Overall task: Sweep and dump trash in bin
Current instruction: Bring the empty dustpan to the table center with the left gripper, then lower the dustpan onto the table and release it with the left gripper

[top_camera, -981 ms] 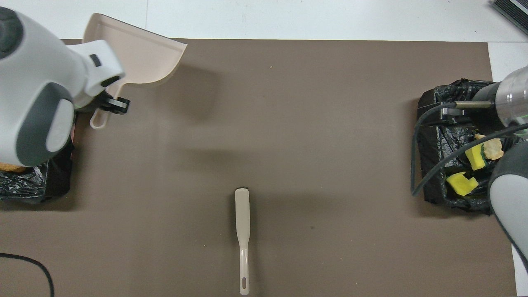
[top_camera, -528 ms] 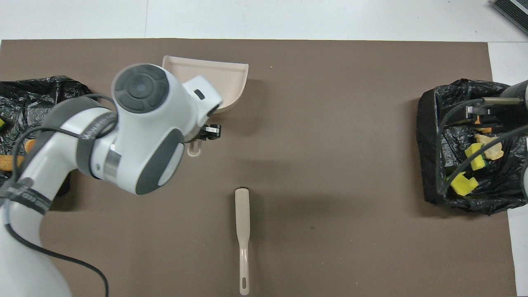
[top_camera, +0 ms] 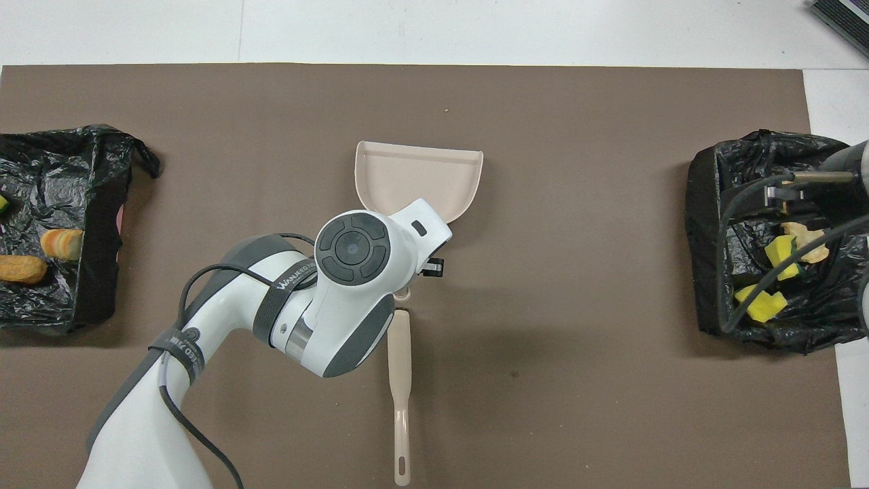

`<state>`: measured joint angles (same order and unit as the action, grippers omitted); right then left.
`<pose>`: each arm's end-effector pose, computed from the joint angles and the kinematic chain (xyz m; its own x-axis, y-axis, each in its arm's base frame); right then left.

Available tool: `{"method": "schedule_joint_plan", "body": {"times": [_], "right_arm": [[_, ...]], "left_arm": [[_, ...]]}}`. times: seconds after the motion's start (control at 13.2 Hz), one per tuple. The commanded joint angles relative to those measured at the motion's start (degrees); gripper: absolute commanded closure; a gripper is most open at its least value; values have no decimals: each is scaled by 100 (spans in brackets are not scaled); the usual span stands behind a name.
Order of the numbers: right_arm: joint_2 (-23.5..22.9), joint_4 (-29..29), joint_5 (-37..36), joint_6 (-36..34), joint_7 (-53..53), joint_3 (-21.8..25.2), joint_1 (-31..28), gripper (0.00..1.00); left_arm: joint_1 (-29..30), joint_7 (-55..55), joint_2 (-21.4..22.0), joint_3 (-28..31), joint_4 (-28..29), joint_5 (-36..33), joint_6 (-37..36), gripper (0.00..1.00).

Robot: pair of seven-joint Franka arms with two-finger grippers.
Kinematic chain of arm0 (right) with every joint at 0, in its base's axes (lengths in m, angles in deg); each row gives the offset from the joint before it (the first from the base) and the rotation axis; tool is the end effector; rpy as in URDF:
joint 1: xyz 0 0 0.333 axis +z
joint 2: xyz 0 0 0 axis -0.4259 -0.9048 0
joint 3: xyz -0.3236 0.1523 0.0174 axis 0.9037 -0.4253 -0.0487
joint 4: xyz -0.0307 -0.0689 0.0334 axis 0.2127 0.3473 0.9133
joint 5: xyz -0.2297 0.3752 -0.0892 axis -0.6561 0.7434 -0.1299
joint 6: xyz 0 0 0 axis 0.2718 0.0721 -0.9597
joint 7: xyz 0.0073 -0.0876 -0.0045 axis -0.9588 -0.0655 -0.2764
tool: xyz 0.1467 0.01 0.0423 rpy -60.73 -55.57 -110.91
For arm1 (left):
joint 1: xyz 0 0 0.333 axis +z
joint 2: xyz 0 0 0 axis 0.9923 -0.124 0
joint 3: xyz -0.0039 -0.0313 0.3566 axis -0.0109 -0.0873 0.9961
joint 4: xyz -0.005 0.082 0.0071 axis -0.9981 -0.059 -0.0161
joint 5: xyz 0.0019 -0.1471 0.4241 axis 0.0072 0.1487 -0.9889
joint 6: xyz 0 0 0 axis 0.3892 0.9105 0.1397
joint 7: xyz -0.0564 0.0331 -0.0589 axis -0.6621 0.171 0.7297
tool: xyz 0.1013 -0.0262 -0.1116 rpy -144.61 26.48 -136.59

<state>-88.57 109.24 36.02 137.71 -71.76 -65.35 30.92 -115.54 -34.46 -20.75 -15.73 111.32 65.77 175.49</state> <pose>0.6113 0.0489 0.6568 0.9965 -0.0826 0.0152 -0.0830 -0.9963 0.0235 0.5487 -0.4260 0.3396 0.9836 -0.1633 0.0764 -0.1705 -0.9802 0.1009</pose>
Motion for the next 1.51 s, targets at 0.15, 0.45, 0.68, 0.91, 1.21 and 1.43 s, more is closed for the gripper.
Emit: {"method": "schedule_joint_plan", "body": {"times": [0.15,0.45,0.68,0.91,1.21,1.43], "right_arm": [[48,70,225,29,43,2,-71,0],[109,104,49,29,158,-207,-245,0],[118,113,22,37,166,-464,-466,0],[101,96,31,37,149,-455,-405,0],[101,96,145,29,131,-403,-475,0],[110,105,145,-7,140,-402,-475,0]], "left_arm": [[-55,254,129,105,217,110,141,100],[-73,299,-91,105,209,110,493,100],[-47,307,-126,96,165,110,361,100],[-12,342,-126,96,139,119,335,0],[137,246,216,114,-255,119,-691,0],[356,185,707,219,-336,92,-1123,0]]}}
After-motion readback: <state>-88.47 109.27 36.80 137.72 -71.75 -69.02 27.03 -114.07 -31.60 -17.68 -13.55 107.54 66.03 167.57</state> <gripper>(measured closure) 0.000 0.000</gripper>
